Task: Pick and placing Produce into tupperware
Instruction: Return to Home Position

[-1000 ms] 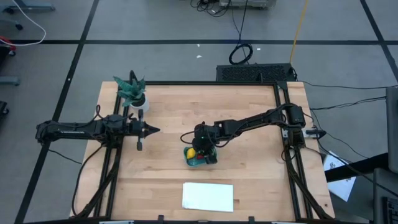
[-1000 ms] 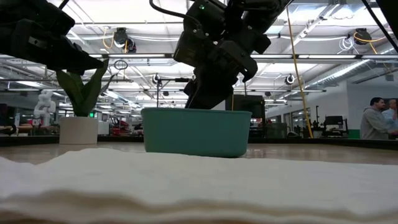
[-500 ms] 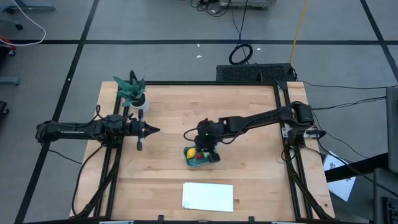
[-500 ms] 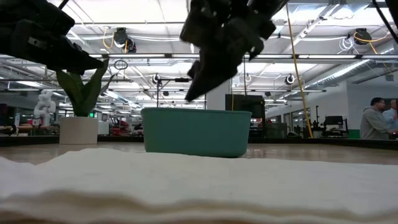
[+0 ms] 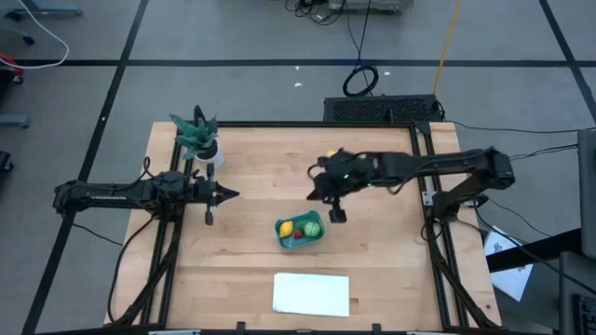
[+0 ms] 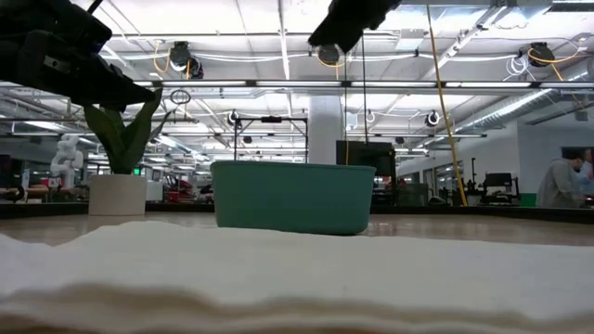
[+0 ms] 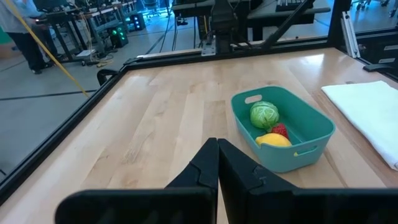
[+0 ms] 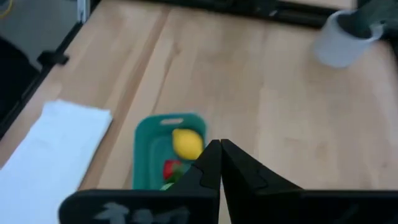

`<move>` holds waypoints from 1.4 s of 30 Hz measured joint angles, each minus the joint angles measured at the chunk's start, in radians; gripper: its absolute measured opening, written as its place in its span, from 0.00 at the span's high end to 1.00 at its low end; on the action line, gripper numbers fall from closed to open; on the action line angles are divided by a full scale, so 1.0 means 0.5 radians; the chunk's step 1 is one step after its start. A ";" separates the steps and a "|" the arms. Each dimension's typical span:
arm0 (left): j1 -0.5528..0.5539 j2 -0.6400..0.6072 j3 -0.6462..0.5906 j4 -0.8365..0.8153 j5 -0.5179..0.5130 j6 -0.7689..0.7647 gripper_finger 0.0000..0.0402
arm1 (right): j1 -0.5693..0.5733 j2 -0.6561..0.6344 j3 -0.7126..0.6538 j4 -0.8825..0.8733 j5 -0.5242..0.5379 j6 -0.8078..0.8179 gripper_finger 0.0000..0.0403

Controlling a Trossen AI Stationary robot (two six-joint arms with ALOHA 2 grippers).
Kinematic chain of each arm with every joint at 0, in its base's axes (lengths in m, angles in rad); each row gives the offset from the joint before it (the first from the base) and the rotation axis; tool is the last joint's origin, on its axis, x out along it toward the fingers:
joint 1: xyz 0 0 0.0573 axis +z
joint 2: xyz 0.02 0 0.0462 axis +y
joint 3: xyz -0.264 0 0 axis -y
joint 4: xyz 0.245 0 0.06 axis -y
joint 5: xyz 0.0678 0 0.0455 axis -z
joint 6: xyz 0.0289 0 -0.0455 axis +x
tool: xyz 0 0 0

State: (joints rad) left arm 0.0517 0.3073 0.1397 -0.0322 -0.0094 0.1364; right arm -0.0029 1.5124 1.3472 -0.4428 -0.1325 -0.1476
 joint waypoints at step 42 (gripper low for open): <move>0.000 -0.038 -0.001 0.203 -0.215 0.033 0.99 | -0.336 -1.929 -1.245 0.305 0.221 0.363 1.00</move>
State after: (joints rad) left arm 0.0518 0.2881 0.1394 0.0692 -0.1169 0.1529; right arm -0.1707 0.5479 0.7249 -0.2902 -0.0218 0.0338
